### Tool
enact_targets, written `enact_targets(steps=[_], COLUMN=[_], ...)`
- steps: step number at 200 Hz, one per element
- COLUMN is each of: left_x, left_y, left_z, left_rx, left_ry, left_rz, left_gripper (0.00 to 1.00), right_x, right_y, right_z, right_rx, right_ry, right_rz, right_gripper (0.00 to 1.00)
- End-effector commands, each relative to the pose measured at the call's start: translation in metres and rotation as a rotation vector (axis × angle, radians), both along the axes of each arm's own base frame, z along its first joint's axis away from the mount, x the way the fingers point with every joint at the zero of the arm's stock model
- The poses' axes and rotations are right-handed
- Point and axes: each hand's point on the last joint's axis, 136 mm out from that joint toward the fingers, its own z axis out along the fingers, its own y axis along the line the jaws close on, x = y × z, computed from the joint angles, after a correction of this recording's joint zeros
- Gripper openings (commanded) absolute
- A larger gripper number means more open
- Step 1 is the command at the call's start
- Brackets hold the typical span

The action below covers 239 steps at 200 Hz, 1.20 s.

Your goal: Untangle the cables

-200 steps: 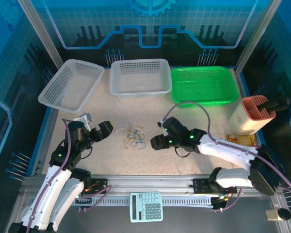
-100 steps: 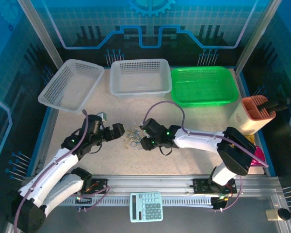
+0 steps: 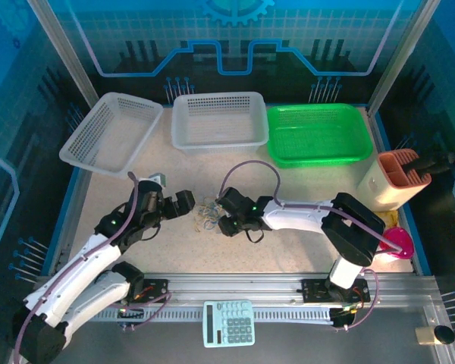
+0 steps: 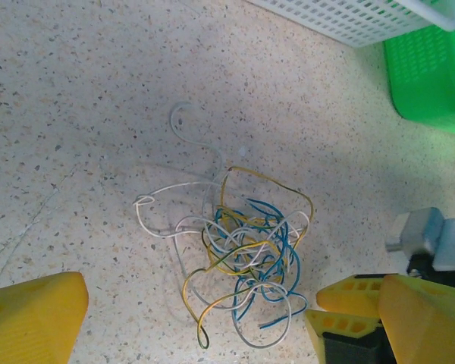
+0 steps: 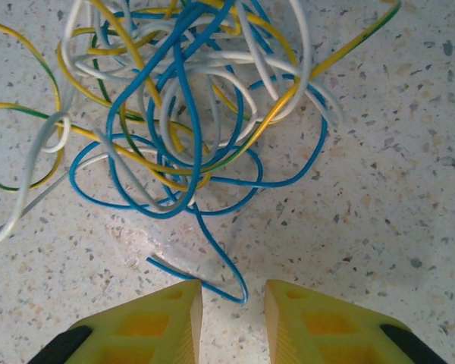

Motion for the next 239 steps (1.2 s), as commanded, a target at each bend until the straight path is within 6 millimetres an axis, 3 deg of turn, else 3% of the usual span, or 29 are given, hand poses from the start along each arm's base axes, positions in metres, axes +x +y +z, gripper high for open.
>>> enact_targets(steps=[1,38,101,152,167,196,239], left_x=[0.003,0.003,0.003,0.003,0.002,0.001,-0.001], left_y=[0.001,0.003,0.003,0.003,0.003,0.003,0.003], left_z=[0.013,0.015,0.020,0.023,0.025,0.029,0.036], left_rx=[-0.019,-0.027,-0.041,-0.052,-0.057,-0.069,-0.080], left_ry=[-0.032,-0.047,-0.069,-0.077,-0.079,-0.090,-0.104], left_rz=[0.026,0.037,0.044,0.047,0.047,0.047,0.040], left_gripper=[0.99,0.99,0.99,0.99,0.99,0.99,0.99], right_x=[0.012,0.017,0.017,0.016,0.016,0.019,0.023], right_y=[0.006,0.007,0.010,0.010,0.009,0.008,0.005], right_z=[0.005,0.000,-0.011,-0.007,0.002,0.029,0.086], right_rx=[-0.001,0.000,0.012,0.019,0.028,0.055,0.123], right_ry=[-0.045,-0.039,-0.009,-0.014,-0.026,-0.067,-0.150], right_rz=[-0.006,-0.011,-0.006,0.002,0.008,0.022,0.035], right_gripper=[0.31,0.35,0.31,0.09,0.00,0.00,0.00])
